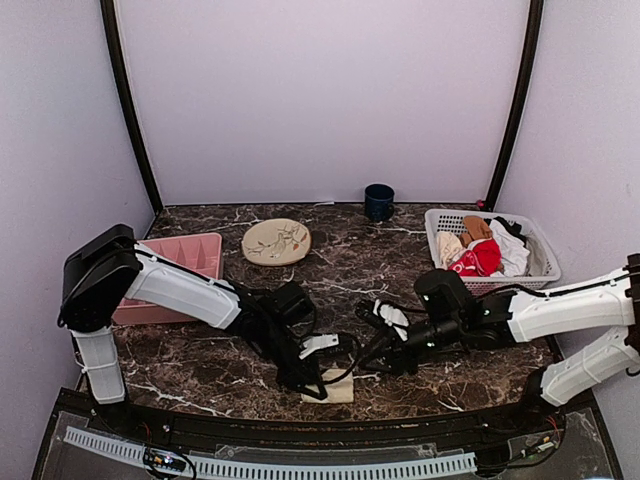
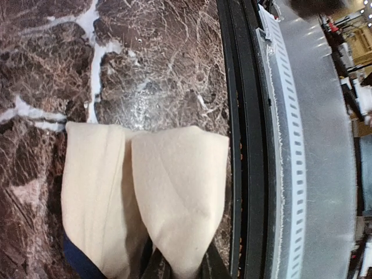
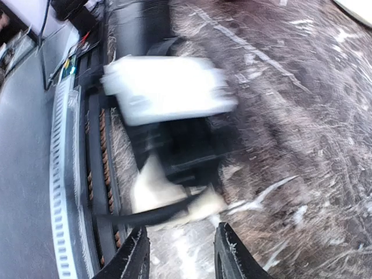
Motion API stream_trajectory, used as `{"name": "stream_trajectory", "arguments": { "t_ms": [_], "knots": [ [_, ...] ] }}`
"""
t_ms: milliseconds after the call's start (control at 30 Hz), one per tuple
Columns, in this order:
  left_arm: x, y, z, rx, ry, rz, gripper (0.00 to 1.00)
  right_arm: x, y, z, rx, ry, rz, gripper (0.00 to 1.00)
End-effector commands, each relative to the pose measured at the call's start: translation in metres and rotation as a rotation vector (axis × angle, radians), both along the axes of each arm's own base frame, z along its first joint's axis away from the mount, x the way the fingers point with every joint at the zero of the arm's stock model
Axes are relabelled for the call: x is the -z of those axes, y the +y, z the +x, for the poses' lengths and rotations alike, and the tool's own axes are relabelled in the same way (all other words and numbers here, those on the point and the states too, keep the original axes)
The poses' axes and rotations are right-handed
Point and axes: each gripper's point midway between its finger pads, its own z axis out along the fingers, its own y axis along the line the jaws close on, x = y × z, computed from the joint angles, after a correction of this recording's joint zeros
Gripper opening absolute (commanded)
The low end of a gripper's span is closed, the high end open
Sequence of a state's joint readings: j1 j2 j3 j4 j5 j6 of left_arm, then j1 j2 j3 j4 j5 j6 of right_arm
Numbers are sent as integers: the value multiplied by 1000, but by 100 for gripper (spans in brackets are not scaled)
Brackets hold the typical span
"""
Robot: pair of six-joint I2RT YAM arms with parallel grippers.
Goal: Roll the underwear
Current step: Roll the underwear at the center of the board.
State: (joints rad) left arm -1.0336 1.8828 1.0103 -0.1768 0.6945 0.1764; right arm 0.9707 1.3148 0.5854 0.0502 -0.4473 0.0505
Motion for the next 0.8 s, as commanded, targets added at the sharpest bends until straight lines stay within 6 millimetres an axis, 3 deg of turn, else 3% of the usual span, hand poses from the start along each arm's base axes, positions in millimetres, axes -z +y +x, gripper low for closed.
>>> {"name": "stream_trajectory", "arguments": {
  "t_ms": [0, 233, 500, 600, 767],
  "knots": [
    [23, 29, -20, -35, 294, 200, 5, -1, -5, -18, -21, -168, -34, 38],
    [32, 24, -1, -104, 440, 258, 5, 15, 17, -40, -134, -265, -108, 39],
    [35, 20, 7, -120, 478, 250, 9, 27, 50, -35, -212, -371, -155, 41],
    [37, 18, 11, -124, 472, 250, 10, 36, 54, -37, -243, -378, -172, 41],
    [39, 18, 15, -129, 478, 254, 13, 68, 46, -44, -287, -344, -249, 37]
  ]
}}
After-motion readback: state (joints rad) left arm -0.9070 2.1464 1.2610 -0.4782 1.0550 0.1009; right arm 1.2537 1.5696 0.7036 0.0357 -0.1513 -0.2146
